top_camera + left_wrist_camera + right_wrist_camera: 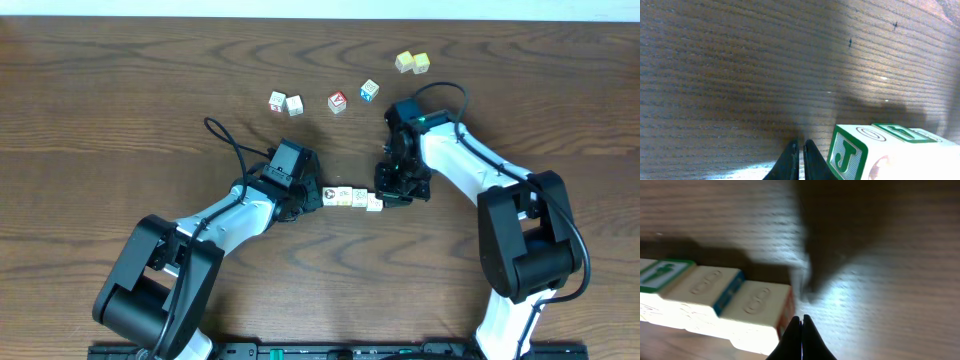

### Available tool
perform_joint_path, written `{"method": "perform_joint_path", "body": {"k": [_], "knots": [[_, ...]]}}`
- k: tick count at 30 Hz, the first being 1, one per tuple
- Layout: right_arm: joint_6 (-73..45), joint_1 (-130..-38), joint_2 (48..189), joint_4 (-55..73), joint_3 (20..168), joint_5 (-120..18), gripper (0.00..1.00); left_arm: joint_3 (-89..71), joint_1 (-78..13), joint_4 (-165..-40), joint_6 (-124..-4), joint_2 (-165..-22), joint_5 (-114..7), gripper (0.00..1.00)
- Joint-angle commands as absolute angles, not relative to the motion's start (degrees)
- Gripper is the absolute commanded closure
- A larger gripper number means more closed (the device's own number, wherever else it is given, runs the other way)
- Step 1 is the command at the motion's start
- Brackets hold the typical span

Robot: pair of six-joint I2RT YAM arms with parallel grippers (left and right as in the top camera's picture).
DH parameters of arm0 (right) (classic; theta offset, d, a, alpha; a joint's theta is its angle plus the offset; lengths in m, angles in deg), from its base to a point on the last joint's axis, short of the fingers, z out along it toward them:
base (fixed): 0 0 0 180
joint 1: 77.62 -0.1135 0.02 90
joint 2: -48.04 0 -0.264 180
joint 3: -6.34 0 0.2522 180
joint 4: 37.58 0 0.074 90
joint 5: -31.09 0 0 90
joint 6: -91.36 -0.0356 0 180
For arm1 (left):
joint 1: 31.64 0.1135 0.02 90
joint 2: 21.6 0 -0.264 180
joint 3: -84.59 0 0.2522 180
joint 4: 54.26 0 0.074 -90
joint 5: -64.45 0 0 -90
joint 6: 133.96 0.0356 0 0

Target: Lift 4 blocks

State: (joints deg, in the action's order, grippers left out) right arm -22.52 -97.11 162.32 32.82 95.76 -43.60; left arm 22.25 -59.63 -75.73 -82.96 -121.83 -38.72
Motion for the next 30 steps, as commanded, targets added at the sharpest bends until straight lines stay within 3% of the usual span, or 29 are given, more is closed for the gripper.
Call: {"method": "perform_joint_path", "body": {"k": [1, 10, 18, 30], "knots": [[-21.38, -94.79, 162.69, 37.10, 98.86, -43.38, 0.99, 22.23, -59.69, -76.78, -82.85, -121.94, -36.60, 0.92], [-15.39, -98.29, 162.71, 45.82, 98.93, -42.29, 0.99, 22.23, -59.69, -76.76, -82.83, -121.94, -36.60, 0.92], [-21.69, -104.91, 162.71, 41.43, 97.79, -43.69, 0.99, 22.23, -59.69, -77.00, -82.83, -121.94, -36.60, 0.93], [-24.57, -106.22, 162.71, 38.31, 97.77, -47.53, 0.99, 22.23, -59.69, -76.95, -82.83, -121.94, -36.58, 0.93]]}}
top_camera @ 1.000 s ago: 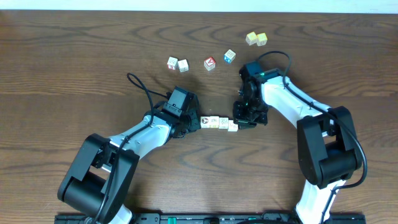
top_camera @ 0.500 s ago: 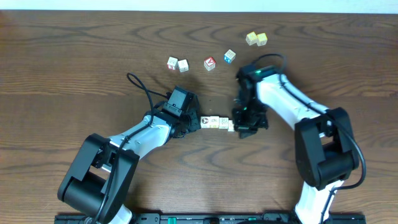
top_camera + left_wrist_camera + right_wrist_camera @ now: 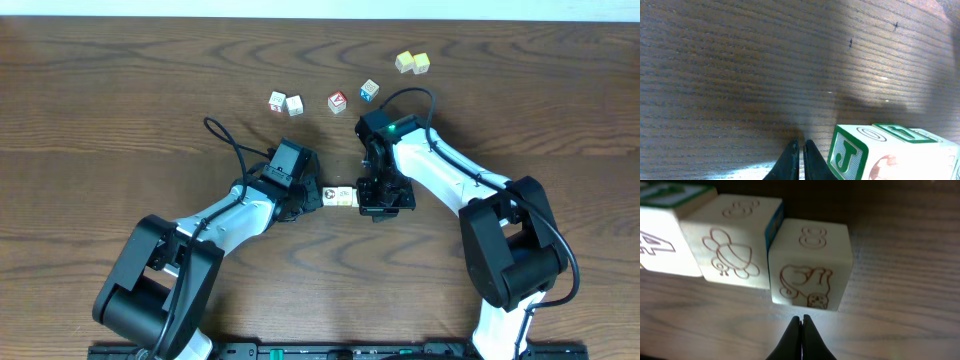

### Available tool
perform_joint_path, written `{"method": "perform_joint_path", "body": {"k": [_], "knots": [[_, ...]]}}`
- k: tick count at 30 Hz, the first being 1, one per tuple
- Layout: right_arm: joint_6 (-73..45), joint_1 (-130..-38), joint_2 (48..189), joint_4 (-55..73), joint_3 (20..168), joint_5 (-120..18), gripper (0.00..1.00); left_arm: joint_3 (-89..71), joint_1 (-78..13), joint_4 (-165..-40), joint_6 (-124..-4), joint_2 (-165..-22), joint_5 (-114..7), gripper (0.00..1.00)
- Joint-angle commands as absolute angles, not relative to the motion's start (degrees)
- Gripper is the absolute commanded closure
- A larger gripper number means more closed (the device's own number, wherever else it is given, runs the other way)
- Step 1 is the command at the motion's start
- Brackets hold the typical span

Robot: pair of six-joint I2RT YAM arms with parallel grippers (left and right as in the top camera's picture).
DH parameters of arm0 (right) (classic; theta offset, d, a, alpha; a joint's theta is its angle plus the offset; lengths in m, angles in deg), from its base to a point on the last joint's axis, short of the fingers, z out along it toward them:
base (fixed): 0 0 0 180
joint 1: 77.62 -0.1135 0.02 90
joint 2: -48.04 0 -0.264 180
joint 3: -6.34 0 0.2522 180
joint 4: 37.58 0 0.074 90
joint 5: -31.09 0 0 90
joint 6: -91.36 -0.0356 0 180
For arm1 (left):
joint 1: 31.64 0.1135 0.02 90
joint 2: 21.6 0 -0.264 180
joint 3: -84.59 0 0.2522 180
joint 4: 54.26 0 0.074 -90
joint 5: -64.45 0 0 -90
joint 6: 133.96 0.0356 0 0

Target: Lift 4 blocks

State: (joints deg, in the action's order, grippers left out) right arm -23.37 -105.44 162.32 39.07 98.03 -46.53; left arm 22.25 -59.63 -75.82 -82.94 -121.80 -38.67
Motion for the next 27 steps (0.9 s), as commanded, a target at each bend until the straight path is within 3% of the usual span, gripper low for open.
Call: {"method": "perform_joint_path", "body": {"k": [1, 27], "knots": [[-24.57, -106.22, 162.71, 37.98, 97.77, -47.56, 0.99, 22.23, -59.69, -76.97, -82.83, -121.94, -36.58, 0.92], [-24.51, -106.22, 162.71, 35.81, 97.77, -50.07, 0.99, 22.23, -59.69, -76.95, -82.83, -121.94, -36.58, 0.93]]}}
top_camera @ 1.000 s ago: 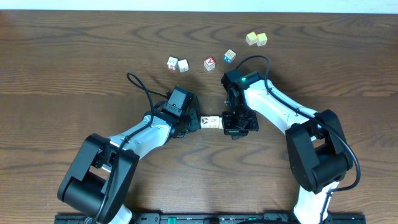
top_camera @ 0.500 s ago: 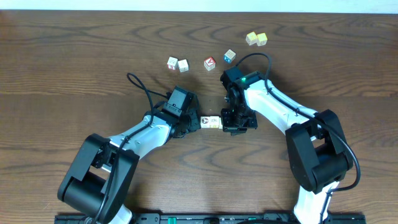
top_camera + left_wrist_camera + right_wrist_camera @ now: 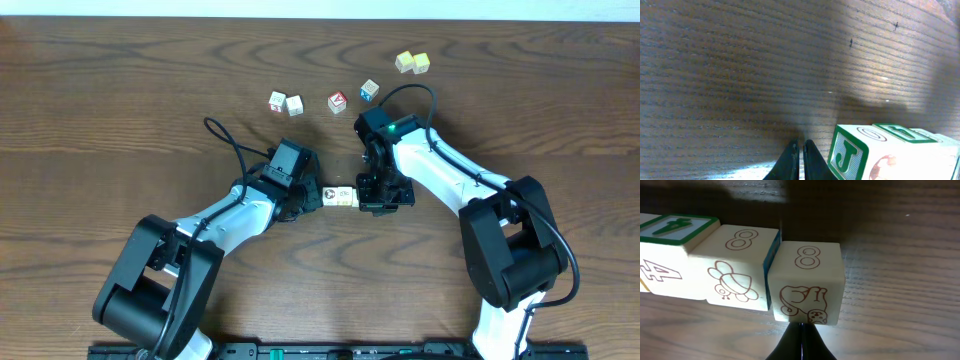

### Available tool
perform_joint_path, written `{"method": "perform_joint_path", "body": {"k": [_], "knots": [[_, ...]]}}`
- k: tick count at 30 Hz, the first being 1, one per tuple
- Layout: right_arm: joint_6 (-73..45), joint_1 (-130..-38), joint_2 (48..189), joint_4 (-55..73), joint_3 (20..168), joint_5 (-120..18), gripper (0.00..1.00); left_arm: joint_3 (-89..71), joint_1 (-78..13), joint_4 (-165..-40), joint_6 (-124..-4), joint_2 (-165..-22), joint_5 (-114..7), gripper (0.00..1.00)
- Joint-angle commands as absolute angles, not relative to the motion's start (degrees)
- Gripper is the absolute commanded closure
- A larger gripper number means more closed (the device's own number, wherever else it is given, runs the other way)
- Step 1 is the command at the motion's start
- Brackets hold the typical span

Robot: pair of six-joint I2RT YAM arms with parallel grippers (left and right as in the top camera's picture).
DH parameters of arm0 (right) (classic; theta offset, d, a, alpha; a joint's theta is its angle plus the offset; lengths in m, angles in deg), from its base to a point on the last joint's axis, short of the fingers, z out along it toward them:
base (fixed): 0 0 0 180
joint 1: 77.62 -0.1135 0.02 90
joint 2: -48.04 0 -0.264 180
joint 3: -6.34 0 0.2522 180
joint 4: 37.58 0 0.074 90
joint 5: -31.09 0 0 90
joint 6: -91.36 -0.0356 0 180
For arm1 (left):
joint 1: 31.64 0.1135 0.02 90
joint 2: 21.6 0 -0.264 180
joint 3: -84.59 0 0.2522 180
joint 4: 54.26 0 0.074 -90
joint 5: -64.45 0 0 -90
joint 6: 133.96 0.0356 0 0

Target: Lift 4 blocks

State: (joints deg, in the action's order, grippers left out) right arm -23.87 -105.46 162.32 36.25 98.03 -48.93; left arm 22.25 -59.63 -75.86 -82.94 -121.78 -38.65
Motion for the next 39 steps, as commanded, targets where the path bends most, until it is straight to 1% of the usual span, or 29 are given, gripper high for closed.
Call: {"method": "perform_joint_path", "body": {"k": [1, 16, 20, 26, 29, 39], "knots": [[-24.51, -106.22, 162.71, 35.73, 97.77, -50.07, 0.99, 22.23, -59.69, -76.95, -82.83, -121.94, -36.58, 0.93], [-24.53, -106.22, 162.69, 35.53, 97.81, -47.69, 0.99, 22.23, -59.69, -76.95, -82.85, -121.94, -36.58, 0.92], [-24.75, -106.22, 162.56, 37.24, 99.28, -47.47, 0.99, 22.23, -59.69, -76.95, -82.83, -121.94, -36.58, 0.93], [-24.75, -106.25, 158.56, 38.44, 100.90, -47.42, 0.99, 22.23, -59.69, -76.95, -82.83, -121.94, -36.58, 0.93], [-24.75, -106.25, 157.86, 35.77, 100.90, -46.94, 0.99, 22.23, -59.69, -76.91, -82.83, -121.94, -36.51, 0.93], [-26.04, -107.08, 157.86, 20.30, 100.90, -45.52, 0.99, 22.23, -59.69, -76.78, -82.83, -121.94, -36.38, 0.93]]}}
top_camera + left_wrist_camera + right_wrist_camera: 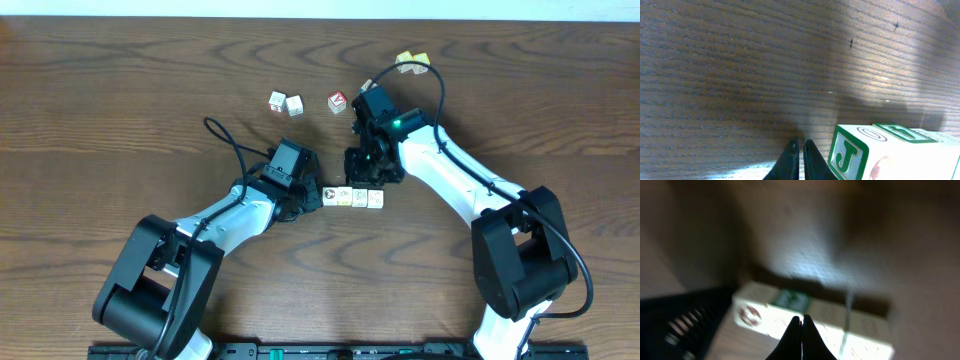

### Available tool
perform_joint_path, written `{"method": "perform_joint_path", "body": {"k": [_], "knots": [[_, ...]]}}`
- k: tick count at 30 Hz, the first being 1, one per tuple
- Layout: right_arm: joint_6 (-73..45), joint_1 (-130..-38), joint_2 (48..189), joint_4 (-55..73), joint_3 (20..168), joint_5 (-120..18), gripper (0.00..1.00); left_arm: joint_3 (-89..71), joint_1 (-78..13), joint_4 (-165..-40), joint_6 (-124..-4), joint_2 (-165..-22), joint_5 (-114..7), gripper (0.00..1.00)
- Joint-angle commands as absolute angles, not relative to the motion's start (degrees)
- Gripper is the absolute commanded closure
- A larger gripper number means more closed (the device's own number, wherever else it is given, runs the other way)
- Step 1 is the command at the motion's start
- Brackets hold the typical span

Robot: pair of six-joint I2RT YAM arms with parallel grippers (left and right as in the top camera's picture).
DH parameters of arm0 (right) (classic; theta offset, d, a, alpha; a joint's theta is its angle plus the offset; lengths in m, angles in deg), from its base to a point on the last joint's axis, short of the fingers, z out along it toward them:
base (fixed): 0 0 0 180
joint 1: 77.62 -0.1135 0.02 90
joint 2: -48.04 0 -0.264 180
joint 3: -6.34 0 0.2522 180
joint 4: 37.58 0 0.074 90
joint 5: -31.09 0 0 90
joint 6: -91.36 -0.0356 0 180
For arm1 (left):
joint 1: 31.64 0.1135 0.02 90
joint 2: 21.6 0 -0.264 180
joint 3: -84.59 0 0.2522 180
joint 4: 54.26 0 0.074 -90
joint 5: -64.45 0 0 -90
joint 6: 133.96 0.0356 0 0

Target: Lift 4 blocks

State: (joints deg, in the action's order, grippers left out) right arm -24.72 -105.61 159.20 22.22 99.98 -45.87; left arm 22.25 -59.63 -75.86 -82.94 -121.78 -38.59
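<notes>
A short row of several wooden letter blocks (358, 198) lies on the table. My left gripper (316, 195) rests shut at the row's left end. In the left wrist view its fingertips (799, 159) sit on the wood just left of the green J block (847, 156). My right gripper (366, 180) hangs shut just beyond the row's far side. The blurred right wrist view looks down on the row (812, 316), with the shut right gripper (801, 329) empty.
Loose blocks lie toward the far edge: two white ones (285, 102), a red one (337, 101) and two yellow ones (412, 60) partly behind the right arm's cable. The left gripper's black body (680, 322) shows at the row's left end.
My right gripper was low at the near side of the row's right end, against the 8 block. Now it is higher and on the row's far side. The left gripper has not moved.
My right gripper, shut, was first at the right end of the row, whose last block sat slightly out of line. Then it stood low in front of that end block, then closer to it. Now it is above the far side and the row is straight.
</notes>
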Motion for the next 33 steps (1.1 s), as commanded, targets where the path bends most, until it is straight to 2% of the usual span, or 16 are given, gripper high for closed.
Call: {"method": "perform_joint_path", "body": {"k": [1, 15, 33], "knots": [[-26.30, -107.38, 157.86, 19.31, 100.90, -46.11, 0.99, 22.23, -59.69, -76.76, -82.83, -121.94, -36.38, 0.93], [-37.58, -114.92, 157.95, 18.63, 100.70, -64.93, 0.99, 22.23, -59.69, -76.78, -82.83, -121.94, -36.38, 0.93], [-38.43, -115.23, 162.54, 17.56, 100.55, -64.63, 0.99, 22.23, -59.69, -76.82, -82.83, -121.94, -36.38, 0.93]]}}
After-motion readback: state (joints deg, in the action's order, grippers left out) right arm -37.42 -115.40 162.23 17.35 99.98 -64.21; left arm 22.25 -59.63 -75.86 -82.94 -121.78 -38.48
